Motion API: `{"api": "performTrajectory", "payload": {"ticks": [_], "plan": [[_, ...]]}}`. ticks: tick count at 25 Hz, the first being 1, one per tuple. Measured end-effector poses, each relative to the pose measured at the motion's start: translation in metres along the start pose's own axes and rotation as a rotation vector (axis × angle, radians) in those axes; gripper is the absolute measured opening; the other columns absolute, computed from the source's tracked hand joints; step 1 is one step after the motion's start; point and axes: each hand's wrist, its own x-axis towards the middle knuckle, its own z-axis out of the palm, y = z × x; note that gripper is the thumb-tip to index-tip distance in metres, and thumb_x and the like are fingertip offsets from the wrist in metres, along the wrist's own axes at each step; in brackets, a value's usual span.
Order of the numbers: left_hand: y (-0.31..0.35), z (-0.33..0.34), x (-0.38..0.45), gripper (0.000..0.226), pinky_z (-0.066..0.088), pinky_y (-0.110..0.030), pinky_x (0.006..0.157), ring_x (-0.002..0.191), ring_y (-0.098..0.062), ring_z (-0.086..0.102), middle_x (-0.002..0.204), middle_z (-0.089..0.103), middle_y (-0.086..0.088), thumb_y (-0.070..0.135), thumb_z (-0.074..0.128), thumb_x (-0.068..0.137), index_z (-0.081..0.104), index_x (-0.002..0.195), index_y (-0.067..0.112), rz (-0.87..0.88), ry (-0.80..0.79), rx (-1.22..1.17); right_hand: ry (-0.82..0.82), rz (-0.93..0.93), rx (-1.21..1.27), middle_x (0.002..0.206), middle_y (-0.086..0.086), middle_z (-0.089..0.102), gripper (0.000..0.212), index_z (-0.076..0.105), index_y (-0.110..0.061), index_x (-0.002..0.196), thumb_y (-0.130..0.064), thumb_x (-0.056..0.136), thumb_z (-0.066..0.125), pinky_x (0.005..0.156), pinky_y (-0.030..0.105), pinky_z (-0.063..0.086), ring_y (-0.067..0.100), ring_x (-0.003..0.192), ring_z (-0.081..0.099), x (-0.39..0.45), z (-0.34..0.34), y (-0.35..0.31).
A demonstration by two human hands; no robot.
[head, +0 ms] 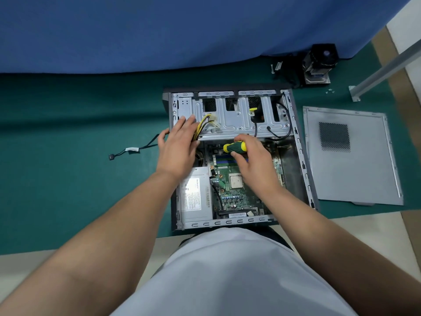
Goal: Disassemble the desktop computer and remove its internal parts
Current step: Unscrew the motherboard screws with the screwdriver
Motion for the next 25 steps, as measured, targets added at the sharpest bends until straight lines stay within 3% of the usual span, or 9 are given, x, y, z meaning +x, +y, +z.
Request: {"api": "performTrajectory", "payload": {"ticks": [3, 13, 25], "plan": [[-0.003, 0.001, 0.003, 0.051, 0.014, -0.049, 0.126, 0.157, -0.012, 0.015, 0.168, 0.027, 0.011, 0.024, 0.048, 0.106, 0.037, 0.156, 0.026, -0.004, -0.035, -0.013, 0.005, -0.032, 0.007, 0.125, 0.001, 0.058, 0.032, 0.057, -0.016, 0.13, -0.013, 0.099, 0.064, 0.08, 0.018, 0.04, -0.002, 0.096, 0.046, 0.005, 0.004, 0.0], [-0.003, 0.001, 0.004, 0.048, 0.012, -0.046, 0.126, 0.157, -0.012, 0.014, 0.168, 0.027, 0.012, 0.029, 0.041, 0.109, 0.038, 0.156, 0.026, -0.018, -0.044, -0.025, -0.024, -0.066, 0.002, 0.124, -0.001, 0.058, 0.034, 0.057, -0.017, 0.13, -0.011, 0.098, 0.065, 0.084, 0.038, 0.053, 0.017, 0.098, 0.06, 0.007, 0.012, -0.005], [-0.004, 0.003, 0.004, 0.047, 0.011, -0.046, 0.126, 0.157, -0.01, 0.013, 0.168, 0.026, 0.013, 0.032, 0.04, 0.109, 0.037, 0.156, 0.027, -0.027, -0.044, -0.017, 0.006, -0.073, -0.011, 0.123, 0.001, 0.06, 0.033, 0.058, -0.014, 0.129, -0.011, 0.097, 0.066, 0.082, 0.038, 0.053, 0.018, 0.096, 0.06, 0.007, 0.009, -0.007]]}}
